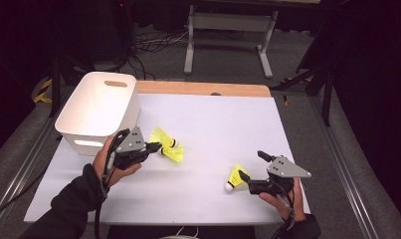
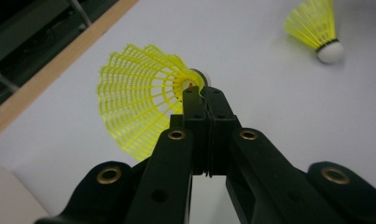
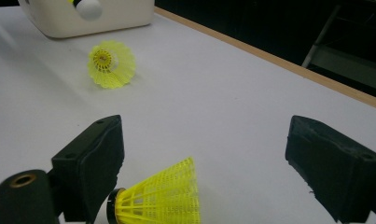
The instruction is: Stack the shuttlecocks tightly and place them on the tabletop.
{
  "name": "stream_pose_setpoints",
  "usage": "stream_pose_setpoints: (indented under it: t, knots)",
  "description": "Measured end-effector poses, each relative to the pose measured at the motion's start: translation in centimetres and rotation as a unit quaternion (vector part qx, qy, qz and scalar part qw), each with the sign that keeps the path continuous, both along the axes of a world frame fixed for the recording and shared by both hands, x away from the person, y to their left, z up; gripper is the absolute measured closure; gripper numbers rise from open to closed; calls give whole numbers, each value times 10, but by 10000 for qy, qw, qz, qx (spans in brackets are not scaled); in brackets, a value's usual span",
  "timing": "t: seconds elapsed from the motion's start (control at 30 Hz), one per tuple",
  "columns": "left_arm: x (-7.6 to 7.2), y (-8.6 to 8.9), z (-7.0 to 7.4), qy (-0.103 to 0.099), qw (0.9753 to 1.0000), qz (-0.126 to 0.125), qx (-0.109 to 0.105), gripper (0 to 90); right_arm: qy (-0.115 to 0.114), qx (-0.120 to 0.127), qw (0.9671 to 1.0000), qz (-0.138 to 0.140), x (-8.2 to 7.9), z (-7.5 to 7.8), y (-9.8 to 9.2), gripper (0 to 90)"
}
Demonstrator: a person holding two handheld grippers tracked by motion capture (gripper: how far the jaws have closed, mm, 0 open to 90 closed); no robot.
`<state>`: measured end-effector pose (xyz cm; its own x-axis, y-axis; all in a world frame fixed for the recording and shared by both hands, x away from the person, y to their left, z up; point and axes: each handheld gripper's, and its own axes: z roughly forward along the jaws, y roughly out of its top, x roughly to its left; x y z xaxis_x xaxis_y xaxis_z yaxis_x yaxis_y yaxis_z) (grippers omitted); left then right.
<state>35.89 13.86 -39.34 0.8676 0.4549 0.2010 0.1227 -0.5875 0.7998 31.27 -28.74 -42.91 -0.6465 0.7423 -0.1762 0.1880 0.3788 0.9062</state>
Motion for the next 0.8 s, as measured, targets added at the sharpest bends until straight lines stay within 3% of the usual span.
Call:
stream_pose_setpoints:
  t: [0.3, 0.5, 0.8]
  knots:
    - [-30, 18, -22, 211, 9995, -84, 219, 890, 23, -45, 10000, 37, -1, 1, 4, 126]
    - [-34, 23, -30, 351, 9981, -80, 503, 886, 62, -91, 9999, 81, -1, -1, 5, 125]
    - [-34, 21, -37, 448, 9970, -153, 618, 877, 101, -156, 9997, 151, -1, -2, 7, 125]
